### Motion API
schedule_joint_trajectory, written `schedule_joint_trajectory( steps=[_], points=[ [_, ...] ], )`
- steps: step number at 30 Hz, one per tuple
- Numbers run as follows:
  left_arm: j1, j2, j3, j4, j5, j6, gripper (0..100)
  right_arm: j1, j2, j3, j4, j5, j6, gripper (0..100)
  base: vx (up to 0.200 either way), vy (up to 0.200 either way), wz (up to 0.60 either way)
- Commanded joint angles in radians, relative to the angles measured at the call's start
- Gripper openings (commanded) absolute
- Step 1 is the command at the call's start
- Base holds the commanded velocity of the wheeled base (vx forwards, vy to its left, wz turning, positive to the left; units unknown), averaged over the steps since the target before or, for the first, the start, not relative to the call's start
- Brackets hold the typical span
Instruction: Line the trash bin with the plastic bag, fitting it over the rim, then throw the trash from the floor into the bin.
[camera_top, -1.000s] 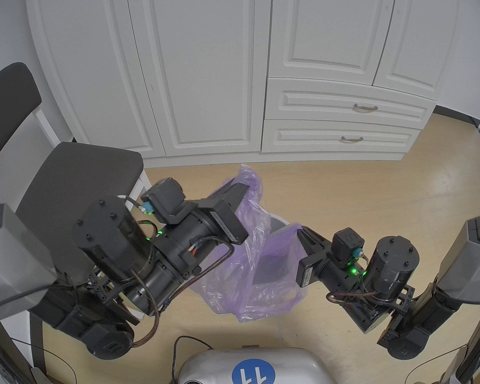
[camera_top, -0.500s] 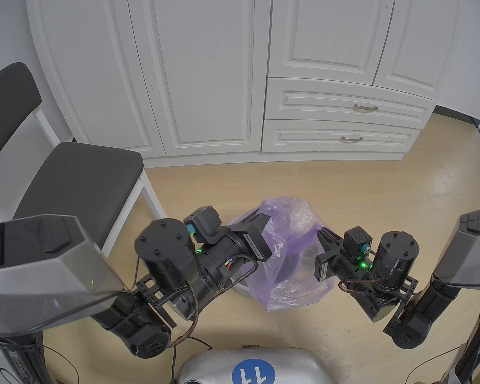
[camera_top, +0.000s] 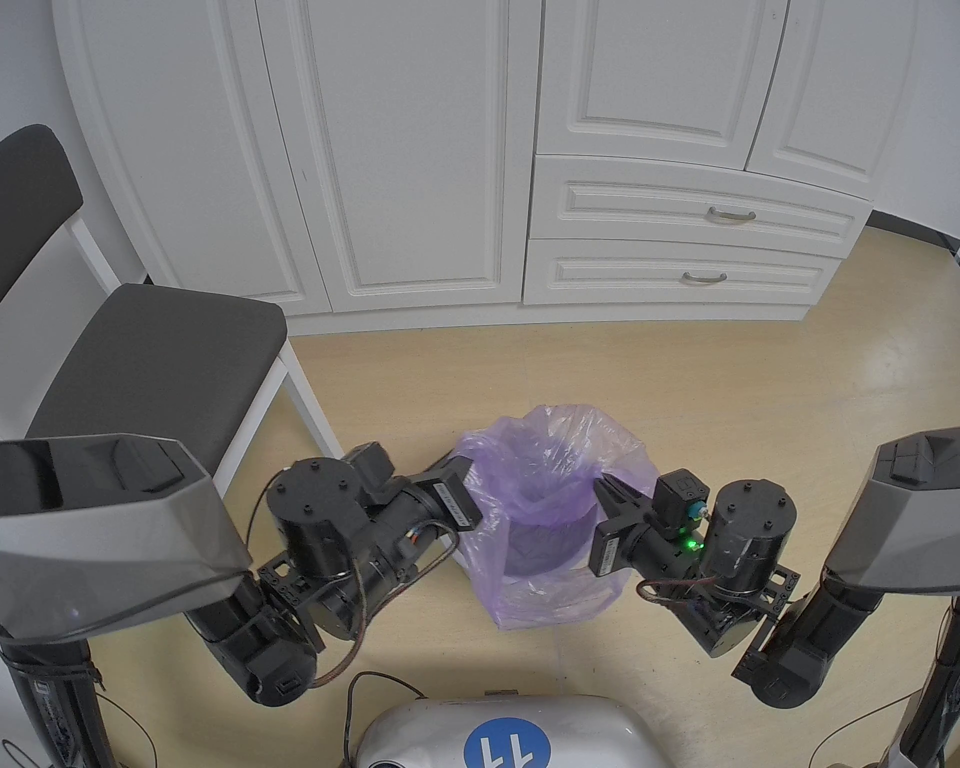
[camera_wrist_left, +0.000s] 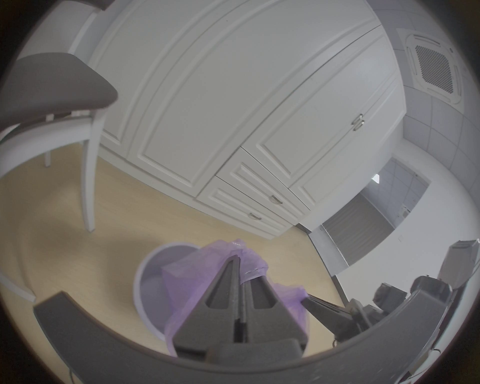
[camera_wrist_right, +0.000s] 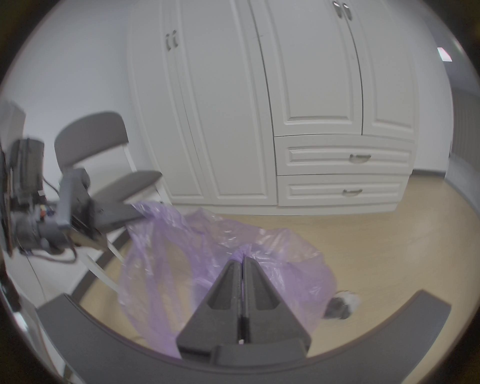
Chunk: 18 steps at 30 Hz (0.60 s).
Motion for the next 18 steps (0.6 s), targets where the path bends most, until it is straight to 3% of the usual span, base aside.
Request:
schedule_joint_trajectory(
  steps=[1,5,9,14,18],
  points=[
    [0.099,-0.082,0.069,0.001,-0.023,-0.003,0,0.109,0.027,-0.084,0.028,-0.002,0.129,0,0.0,0.0,0.0],
    [0.15,-0.086,0.113,0.003,-0.109,0.009,0,0.158,-0.012,-0.13,0.172,-0.002,0.253,0,0.0,0.0,0.0],
    [0.183,-0.114,0.146,0.006,-0.177,0.02,0,0.165,-0.086,-0.22,0.429,-0.001,0.405,0,0.0,0.0,0.0],
    [0.205,-0.099,0.113,0.052,-0.18,0.026,0,0.126,-0.077,-0.332,0.61,0.001,0.531,0,0.0,0.0,0.0],
    [0.214,-0.04,0.047,0.067,-0.146,0.014,0,0.06,-0.017,-0.411,0.645,0.006,0.56,0,0.0,0.0,0.0]
  ],
)
